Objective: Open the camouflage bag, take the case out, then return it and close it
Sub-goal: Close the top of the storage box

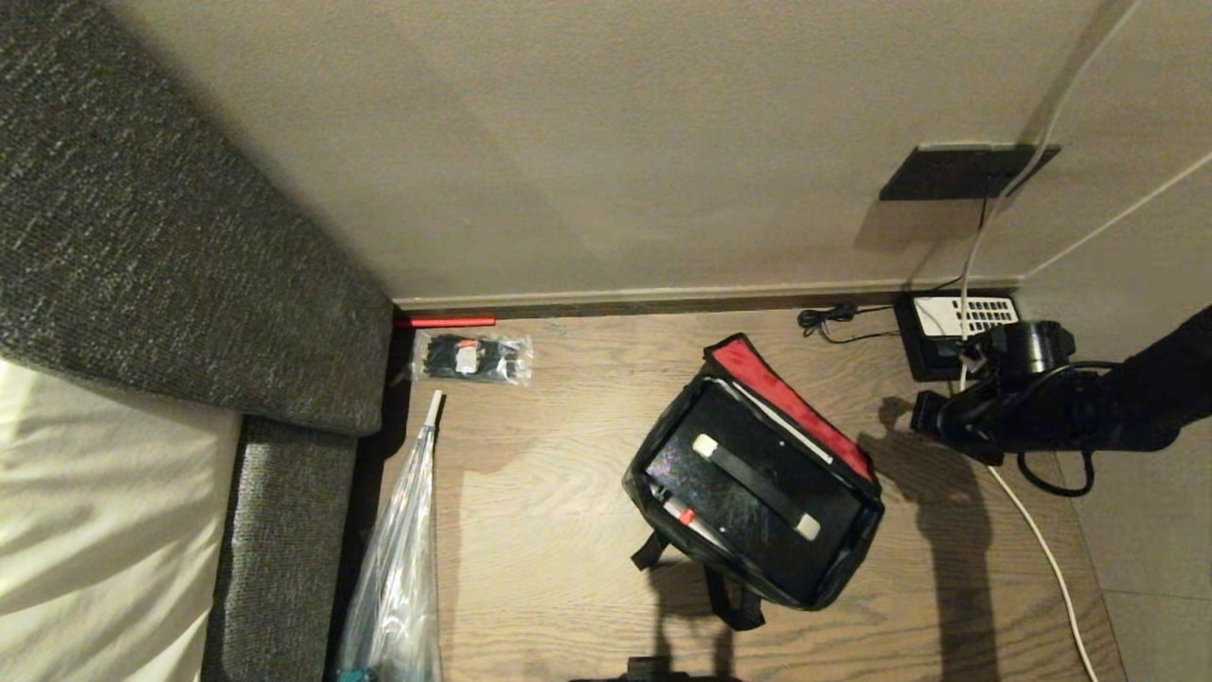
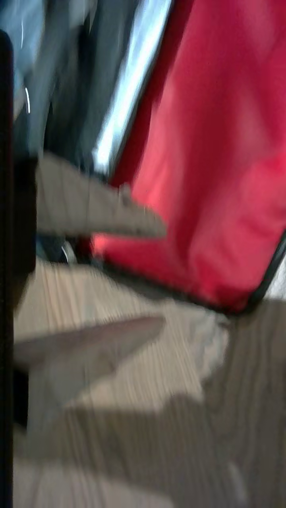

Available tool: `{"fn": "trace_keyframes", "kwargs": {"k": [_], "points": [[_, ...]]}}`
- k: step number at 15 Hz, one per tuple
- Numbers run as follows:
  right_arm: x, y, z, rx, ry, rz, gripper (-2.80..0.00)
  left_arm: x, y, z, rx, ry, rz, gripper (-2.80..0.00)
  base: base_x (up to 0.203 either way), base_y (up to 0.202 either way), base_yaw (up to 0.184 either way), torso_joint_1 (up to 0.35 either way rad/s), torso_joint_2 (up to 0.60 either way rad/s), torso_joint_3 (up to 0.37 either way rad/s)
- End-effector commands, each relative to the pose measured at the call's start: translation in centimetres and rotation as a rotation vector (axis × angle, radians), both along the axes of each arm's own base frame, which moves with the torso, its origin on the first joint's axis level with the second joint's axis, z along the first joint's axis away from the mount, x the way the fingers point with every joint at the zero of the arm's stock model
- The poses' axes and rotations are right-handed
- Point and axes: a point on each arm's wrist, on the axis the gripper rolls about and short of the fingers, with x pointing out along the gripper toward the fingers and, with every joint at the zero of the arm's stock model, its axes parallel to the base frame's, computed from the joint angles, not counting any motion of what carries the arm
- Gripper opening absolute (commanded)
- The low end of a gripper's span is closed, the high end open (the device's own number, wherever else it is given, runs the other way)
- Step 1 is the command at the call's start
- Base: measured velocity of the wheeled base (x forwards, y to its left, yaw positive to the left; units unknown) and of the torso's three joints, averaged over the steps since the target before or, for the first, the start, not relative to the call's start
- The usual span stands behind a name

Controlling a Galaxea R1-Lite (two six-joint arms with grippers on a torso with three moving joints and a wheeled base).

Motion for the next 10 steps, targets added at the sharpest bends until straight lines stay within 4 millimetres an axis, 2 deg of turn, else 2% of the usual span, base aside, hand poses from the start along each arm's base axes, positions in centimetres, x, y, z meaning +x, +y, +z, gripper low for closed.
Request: {"fn": "trace_keyframes", "kwargs": {"k": [1,3,7,10], "points": [[0.9,-0.5,-2.8,-0.117,0.023,0.053,0.0,0.0,0.0,0.0,0.001,0.002,0.0,-2.8,0.0,0.0,0.0,0.0,0.0,0.0],[1.1,-0.6,-3.8,-0.229,0.021,0.098,0.0,0.0,0.0,0.0,0.0,0.002,0.0,-2.8,0.0,0.0,0.0,0.0,0.0,0.0],[1.3,-1.4,-3.9,-0.575,0.02,0.111,0.0,0.0,0.0,0.0,-0.001,0.002,0.0,-2.8,0.0,0.0,0.0,0.0,0.0,0.0],[0.4,-1.6,-4.3,-0.638,0.06,0.157,0.0,0.0,0.0,0.0,0.0,0.002,0.0,-2.8,0.0,0.0,0.0,0.0,0.0,0.0]]}}
